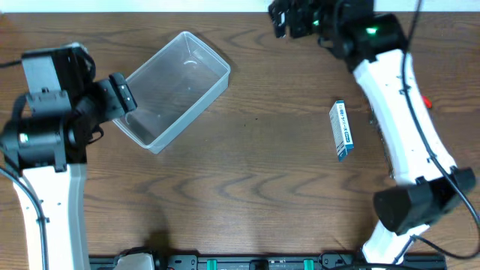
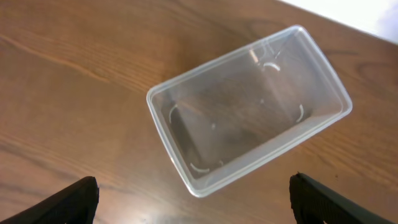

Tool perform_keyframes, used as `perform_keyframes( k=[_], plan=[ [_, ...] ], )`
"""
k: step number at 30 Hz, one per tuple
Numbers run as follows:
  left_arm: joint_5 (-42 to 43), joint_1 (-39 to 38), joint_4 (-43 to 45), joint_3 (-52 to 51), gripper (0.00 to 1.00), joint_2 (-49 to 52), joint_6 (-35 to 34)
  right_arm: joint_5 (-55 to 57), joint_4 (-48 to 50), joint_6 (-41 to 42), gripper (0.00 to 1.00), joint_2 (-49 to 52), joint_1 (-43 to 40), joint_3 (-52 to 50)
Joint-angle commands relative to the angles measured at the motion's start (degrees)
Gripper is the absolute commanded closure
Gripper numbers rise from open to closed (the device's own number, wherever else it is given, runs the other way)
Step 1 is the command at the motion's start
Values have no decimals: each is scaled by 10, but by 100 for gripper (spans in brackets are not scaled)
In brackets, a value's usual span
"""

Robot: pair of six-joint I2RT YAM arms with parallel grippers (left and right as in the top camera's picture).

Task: Pack container
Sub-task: 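Move both grippers toward the clear plastic box's near and far rims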

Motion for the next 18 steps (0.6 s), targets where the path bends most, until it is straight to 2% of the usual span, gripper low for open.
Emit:
perform_keyframes(
  k=[1, 6, 12, 16, 18],
  plan=[
    [-7, -2, -25, 12, 10, 26, -9, 14, -17, -29, 1, 39, 24, 10],
    [-82, -2, -70, 12, 10, 64, -9, 51, -56, -68, 1, 87, 48, 10],
    [-50, -2, -92, 12, 9, 104, -57, 89, -111, -130, 1, 125, 83, 10],
    [14, -2, -81, 12, 9, 127, -57, 85, -105, -85, 1, 127, 101, 10],
    [18, -2, -79, 10, 9, 138, -56, 80, -87, -50, 1, 126, 108, 10]
  ],
)
